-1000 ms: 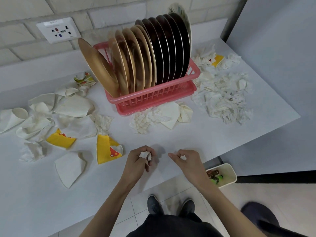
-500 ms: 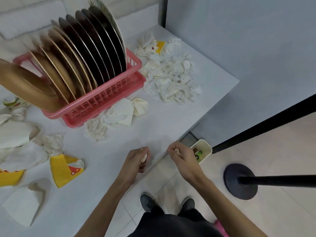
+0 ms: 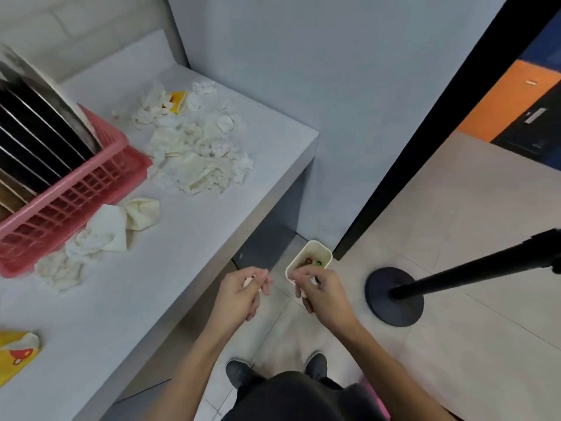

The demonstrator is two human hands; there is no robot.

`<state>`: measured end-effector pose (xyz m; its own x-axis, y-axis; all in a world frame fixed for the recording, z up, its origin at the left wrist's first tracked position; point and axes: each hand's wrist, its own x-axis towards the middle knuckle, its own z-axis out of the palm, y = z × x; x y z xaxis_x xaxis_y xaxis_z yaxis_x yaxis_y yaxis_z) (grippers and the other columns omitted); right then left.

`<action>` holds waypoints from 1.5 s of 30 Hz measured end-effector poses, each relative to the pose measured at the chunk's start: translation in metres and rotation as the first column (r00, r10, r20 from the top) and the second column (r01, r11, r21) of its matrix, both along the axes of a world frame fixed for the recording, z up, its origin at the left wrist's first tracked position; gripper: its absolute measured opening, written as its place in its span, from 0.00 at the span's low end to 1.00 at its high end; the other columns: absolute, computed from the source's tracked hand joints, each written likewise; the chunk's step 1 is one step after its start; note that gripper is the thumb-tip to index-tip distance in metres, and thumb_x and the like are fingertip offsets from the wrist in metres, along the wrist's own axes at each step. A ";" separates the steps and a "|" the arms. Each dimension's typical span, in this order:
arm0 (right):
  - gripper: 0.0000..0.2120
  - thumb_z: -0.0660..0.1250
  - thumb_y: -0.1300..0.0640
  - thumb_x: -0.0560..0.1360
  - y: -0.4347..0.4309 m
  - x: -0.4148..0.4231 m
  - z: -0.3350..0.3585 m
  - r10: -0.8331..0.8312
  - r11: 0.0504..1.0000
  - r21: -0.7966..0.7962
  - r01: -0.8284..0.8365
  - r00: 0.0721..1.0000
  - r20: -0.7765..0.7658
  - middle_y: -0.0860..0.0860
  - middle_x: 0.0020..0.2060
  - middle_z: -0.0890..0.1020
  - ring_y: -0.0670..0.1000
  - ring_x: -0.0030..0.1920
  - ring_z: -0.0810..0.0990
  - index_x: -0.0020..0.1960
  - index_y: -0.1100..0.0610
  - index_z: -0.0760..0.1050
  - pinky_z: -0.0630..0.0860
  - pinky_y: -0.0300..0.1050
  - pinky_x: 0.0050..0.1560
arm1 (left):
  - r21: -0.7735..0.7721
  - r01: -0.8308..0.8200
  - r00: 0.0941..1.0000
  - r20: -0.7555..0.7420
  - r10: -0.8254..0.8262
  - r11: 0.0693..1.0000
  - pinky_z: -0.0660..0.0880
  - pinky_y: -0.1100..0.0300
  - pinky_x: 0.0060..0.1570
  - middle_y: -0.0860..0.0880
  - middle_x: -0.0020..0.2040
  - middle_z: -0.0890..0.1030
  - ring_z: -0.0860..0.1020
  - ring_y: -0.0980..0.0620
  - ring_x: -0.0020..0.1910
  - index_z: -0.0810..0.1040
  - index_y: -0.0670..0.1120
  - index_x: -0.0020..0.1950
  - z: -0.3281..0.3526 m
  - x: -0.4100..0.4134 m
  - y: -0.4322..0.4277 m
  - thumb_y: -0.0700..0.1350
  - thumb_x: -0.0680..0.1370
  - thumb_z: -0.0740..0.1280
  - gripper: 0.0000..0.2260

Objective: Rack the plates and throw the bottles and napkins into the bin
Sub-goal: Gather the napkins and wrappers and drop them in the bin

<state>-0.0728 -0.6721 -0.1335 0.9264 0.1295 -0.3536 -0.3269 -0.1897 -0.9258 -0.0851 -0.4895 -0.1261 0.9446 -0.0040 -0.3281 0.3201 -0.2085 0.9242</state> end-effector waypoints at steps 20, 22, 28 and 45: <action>0.13 0.56 0.56 0.74 -0.107 0.078 -0.202 -0.201 0.969 -0.193 0.152 0.943 -0.266 0.46 0.28 0.72 0.47 0.30 0.67 0.32 0.56 0.70 0.63 0.41 0.32 | 0.067 0.146 0.918 -0.382 -0.109 0.987 0.60 0.61 0.32 0.56 0.28 0.67 0.64 0.54 0.32 0.69 0.47 0.32 -0.200 0.110 -0.099 0.43 0.74 0.58 0.11; 0.10 0.55 0.56 0.72 -0.109 0.096 -0.246 -0.206 0.972 -0.179 0.155 0.926 -0.315 0.47 0.32 0.73 0.47 0.30 0.69 0.39 0.56 0.74 0.65 0.39 0.30 | 0.097 0.197 0.899 -0.414 -0.140 0.976 0.62 0.58 0.34 0.57 0.31 0.70 0.67 0.54 0.35 0.74 0.47 0.37 -0.254 0.132 -0.096 0.39 0.77 0.59 0.10; 0.09 0.58 0.64 0.79 -0.117 0.124 -0.371 -0.151 0.965 -0.257 0.059 0.922 -0.357 0.51 0.36 0.76 0.49 0.34 0.75 0.53 0.57 0.76 0.69 0.34 0.32 | 0.263 0.474 0.868 -0.298 -0.397 0.840 0.69 0.64 0.45 0.51 0.50 0.78 0.75 0.54 0.47 0.78 0.48 0.47 -0.410 0.191 -0.113 0.36 0.77 0.65 0.07; 0.04 0.64 0.57 0.80 -0.138 0.128 -0.587 -0.272 0.942 -0.297 0.159 0.879 -0.392 0.53 0.44 0.81 0.49 0.36 0.80 0.51 0.54 0.77 0.72 0.40 0.34 | 0.557 0.830 0.428 -0.616 -0.662 0.018 0.73 0.50 0.55 0.42 0.60 0.76 0.74 0.40 0.61 0.78 0.46 0.64 -0.682 0.235 -0.140 0.47 0.80 0.62 0.15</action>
